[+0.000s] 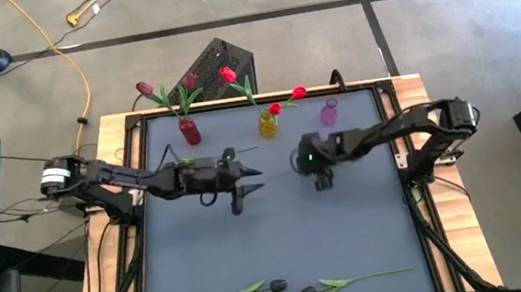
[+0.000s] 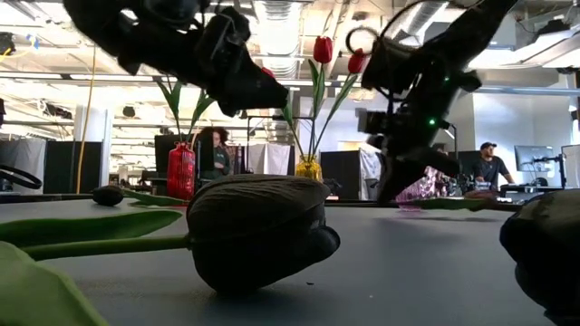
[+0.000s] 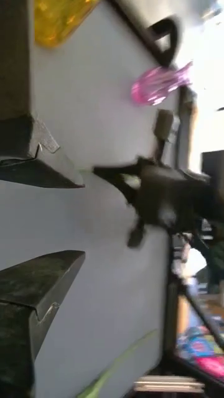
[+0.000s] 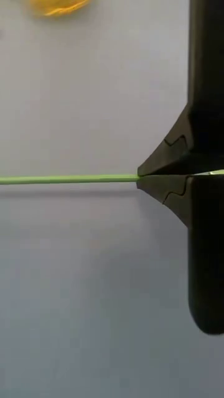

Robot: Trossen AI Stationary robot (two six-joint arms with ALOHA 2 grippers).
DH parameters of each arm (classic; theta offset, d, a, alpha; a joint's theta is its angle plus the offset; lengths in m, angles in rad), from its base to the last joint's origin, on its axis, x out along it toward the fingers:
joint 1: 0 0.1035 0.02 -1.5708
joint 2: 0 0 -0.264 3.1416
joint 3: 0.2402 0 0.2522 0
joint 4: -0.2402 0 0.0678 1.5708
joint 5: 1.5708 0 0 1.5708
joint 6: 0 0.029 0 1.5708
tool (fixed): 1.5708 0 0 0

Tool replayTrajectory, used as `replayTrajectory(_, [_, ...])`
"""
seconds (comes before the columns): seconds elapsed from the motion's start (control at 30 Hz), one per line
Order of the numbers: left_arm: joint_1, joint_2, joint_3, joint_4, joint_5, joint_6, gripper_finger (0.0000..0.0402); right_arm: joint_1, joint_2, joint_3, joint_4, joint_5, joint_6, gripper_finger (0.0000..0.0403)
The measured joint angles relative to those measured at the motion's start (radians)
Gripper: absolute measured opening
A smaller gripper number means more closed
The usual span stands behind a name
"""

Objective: Sort flowers into vase by color
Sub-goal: Put the dark red tulip into the red vase

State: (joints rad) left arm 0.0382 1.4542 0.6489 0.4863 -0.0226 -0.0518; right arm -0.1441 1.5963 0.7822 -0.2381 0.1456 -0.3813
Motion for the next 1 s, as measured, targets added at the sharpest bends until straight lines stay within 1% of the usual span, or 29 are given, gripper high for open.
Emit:
replayTrajectory(0.07, [0.002,0.002,0.036,-0.093,0.016,-0.003,0.0162,0.069,0.016,0.0,0.047,0.039,-0.009,0.0019])
replayTrajectory(0.17, [-0.001,0.009,0.078,-0.173,0.023,-0.027,0.0162,0.168,0.037,0.0,0.114,0.156,-0.013,0.0019])
replayTrajectory(0.27, [0.0,0.018,0.084,-0.185,0.04,-0.109,0.0162,0.249,0.051,0.001,0.176,0.265,-0.047,0.0019])
replayTrajectory(0.4, [0.009,0.035,0.091,-0.184,0.051,-0.25,0.0162,0.324,0.063,0.002,0.277,0.354,-0.141,0.0019])
replayTrajectory(0.47, [0.02,0.046,0.093,-0.183,0.067,-0.32,0.0162,0.342,0.062,0.002,0.349,0.365,-0.197,0.0019])
replayTrajectory(0.6, [0.033,0.086,0.092,-0.143,0.21,-0.434,0.0162,0.359,0.062,0.002,0.462,0.406,-0.29,0.0019])
replayTrajectory(0.67, [0.033,0.109,0.092,-0.108,0.259,-0.486,0.0162,0.362,0.061,0.002,0.498,0.412,-0.329,0.0019])
replayTrajectory(0.77, [0.034,0.124,0.091,-0.12,0.273,-0.533,0.0162,0.373,0.061,0.002,0.535,0.44,-0.376,0.0019])
replayTrajectory(0.87, [0.034,0.135,0.092,-0.116,0.273,-0.536,0.0162,0.386,0.061,0.002,0.557,0.461,-0.423,0.0019])
replayTrajectory(1.0, [0.042,0.134,0.091,-0.111,0.273,-0.538,0.0162,0.395,0.061,0.002,0.603,0.46,-0.463,0.0019])
